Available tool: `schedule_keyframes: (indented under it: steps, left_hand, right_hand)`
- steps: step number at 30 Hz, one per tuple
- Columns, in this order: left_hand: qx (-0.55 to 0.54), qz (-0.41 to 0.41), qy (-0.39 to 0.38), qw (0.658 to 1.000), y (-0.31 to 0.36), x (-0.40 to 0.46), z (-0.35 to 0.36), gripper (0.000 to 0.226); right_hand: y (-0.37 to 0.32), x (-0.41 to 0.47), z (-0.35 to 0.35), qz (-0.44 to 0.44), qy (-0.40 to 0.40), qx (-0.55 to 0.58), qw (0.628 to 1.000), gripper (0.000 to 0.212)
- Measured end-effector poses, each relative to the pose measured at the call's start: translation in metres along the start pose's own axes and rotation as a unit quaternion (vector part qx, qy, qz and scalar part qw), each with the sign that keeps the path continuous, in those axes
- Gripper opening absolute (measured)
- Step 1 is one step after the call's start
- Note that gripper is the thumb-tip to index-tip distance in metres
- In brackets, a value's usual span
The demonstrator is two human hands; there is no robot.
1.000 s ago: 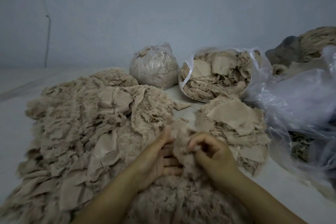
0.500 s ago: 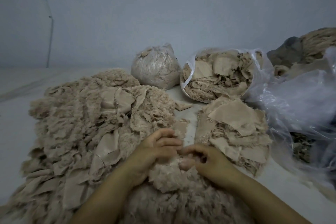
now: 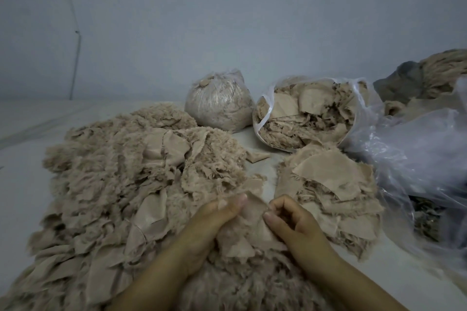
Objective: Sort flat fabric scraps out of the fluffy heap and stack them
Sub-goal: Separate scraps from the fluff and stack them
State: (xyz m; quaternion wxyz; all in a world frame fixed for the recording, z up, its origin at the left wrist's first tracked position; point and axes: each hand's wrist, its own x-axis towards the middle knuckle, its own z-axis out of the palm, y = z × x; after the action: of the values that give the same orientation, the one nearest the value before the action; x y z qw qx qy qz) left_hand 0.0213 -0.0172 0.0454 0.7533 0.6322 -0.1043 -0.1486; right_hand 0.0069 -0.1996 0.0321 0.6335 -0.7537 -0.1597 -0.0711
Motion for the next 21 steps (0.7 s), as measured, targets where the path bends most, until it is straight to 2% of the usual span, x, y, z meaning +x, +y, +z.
schedule_keyframes:
  steps: [3,5,7,10,12,13,14,16,17,19,21]
  left_hand:
    - [-0.025,0.020,0.064,0.997,-0.002,0.003,0.004,0.010]
    - [-0.048,0.017,0.099,0.994,-0.003,0.007,0.002,0.032]
    - [-0.070,0.012,0.101,0.992,-0.002,0.008,0.005,0.029]
    - [-0.120,0.017,0.033,0.992,-0.003,0.007,0.010,0.016]
    - [-0.074,0.026,-0.009,0.997,-0.009,0.006,0.011,0.027]
    - [-0.034,0.032,0.019,0.999,-0.009,0.007,0.013,0.034]
    - [-0.008,0.042,0.082,0.996,-0.010,0.011,0.013,0.034]
    - [-0.010,0.052,0.205,0.977,-0.007,0.019,0.012,0.017]
    - [-0.018,0.052,0.244,0.968,-0.006,0.023,0.007,0.018]
    - [-0.032,0.058,0.281,0.957,-0.003,0.024,-0.001,0.020]
    - [-0.025,0.069,0.268,0.961,-0.005,0.021,-0.003,0.017]
  right_hand:
    - [-0.004,-0.001,0.002,-0.026,0.027,-0.001,0.999,0.015]
    - [-0.004,-0.001,0.004,-0.040,0.044,-0.032,0.998,0.016]
    - [-0.004,0.000,0.006,-0.040,0.056,-0.042,0.997,0.017]
    - [-0.005,-0.001,0.008,-0.035,0.044,-0.046,0.997,0.017]
    - [-0.005,-0.003,0.009,-0.047,0.030,-0.065,0.996,0.018]
    - [-0.006,-0.004,0.010,-0.057,0.025,-0.075,0.995,0.020]
    - [-0.007,-0.004,0.010,-0.064,0.027,-0.080,0.994,0.020]
    - [-0.009,-0.003,0.008,-0.068,0.044,-0.074,0.994,0.021]
    - [-0.010,-0.001,0.007,-0.064,0.059,-0.067,0.994,0.021]
    - [-0.009,0.001,0.004,-0.048,0.100,-0.049,0.993,0.024]
    - [-0.006,0.003,0.001,-0.029,0.137,-0.032,0.990,0.026]
